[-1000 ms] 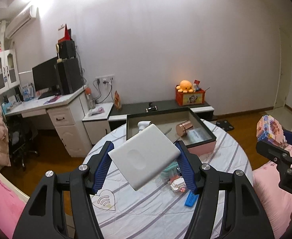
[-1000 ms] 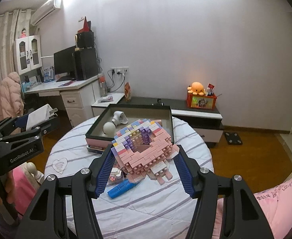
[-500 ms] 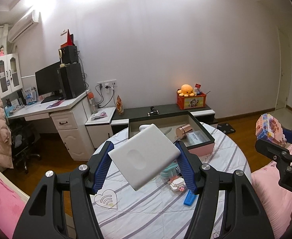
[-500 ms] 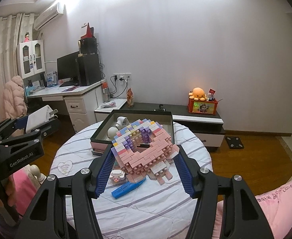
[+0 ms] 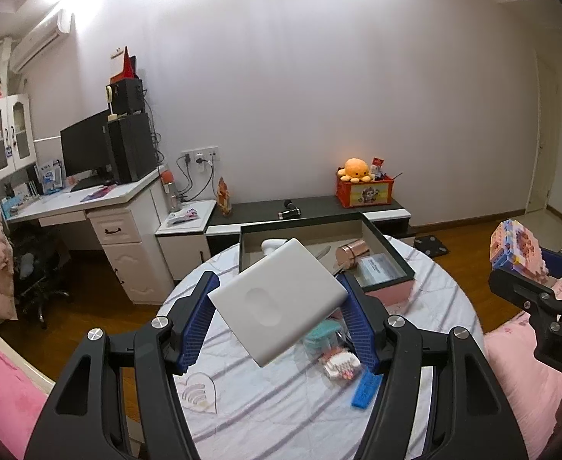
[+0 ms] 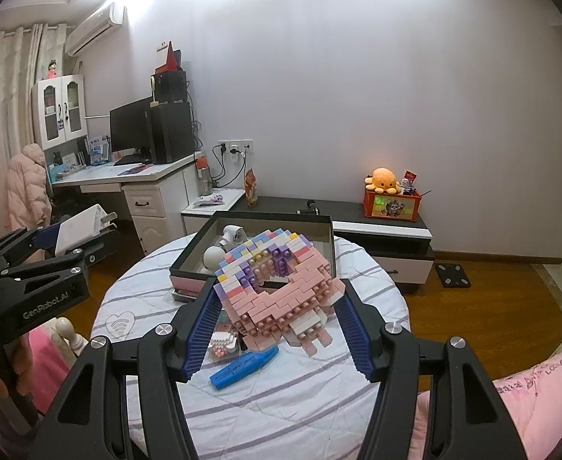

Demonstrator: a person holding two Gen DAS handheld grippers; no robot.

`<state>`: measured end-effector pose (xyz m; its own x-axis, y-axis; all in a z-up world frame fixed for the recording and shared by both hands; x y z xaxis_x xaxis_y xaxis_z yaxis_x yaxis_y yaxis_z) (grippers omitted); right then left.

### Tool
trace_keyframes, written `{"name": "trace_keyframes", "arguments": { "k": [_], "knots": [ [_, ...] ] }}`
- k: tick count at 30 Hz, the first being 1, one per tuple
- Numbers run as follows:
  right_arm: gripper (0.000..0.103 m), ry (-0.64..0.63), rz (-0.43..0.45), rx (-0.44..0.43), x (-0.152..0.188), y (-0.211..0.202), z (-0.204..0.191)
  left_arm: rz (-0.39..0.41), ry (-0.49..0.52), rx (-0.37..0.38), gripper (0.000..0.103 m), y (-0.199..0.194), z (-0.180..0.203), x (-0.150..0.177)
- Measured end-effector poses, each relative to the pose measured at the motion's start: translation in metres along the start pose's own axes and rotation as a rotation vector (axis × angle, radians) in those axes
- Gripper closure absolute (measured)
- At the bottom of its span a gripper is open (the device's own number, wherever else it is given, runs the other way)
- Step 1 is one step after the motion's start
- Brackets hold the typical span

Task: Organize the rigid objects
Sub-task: 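Lift and carry the power bank and block toy over the tray with both grippers, then lower both items into the tray and open both grippers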

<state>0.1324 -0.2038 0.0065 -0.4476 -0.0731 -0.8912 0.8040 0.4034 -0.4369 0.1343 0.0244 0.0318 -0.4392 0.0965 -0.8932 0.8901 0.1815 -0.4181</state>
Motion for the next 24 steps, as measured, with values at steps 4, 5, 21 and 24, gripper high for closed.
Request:
{"name": "trace_keyframes", "arguments": {
  "k": [4, 5, 21, 24],
  "knots": [
    [0.042, 0.002, -0.010, 0.002, -0.008, 0.019, 0.009, -0.018, -0.006, 0.001, 0.039, 0.029, 0.001, -0.010],
    [0.042, 0.003, -0.012, 0.004, -0.009, 0.025, 0.012, -0.025, -0.006, 0.003, 0.039, 0.036, 0.002, -0.012],
    [0.041, 0.048, -0.192, -0.064, -0.027, 0.184, 0.061, -0.261, 0.102, 0.065, 0.039, 0.202, 0.068, -0.019],
    [0.041, 0.044, -0.233, -0.075, -0.022, 0.207, 0.066, -0.301, 0.129, 0.075, 0.039, 0.223, 0.080, -0.012]
  ]
}}
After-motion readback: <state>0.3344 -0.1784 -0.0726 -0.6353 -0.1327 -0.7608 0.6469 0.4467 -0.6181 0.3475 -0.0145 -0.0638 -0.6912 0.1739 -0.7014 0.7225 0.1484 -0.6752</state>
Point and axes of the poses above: each gripper's, at about its wrist camera, not at the fingertips, and y roughly the way its jaws point, z to its right, x to its underside, the point moved 7 cm from there along y, roughly the way its jaws point, and after that the axes turned 12 degrees about -x, right-handed, at the moved point
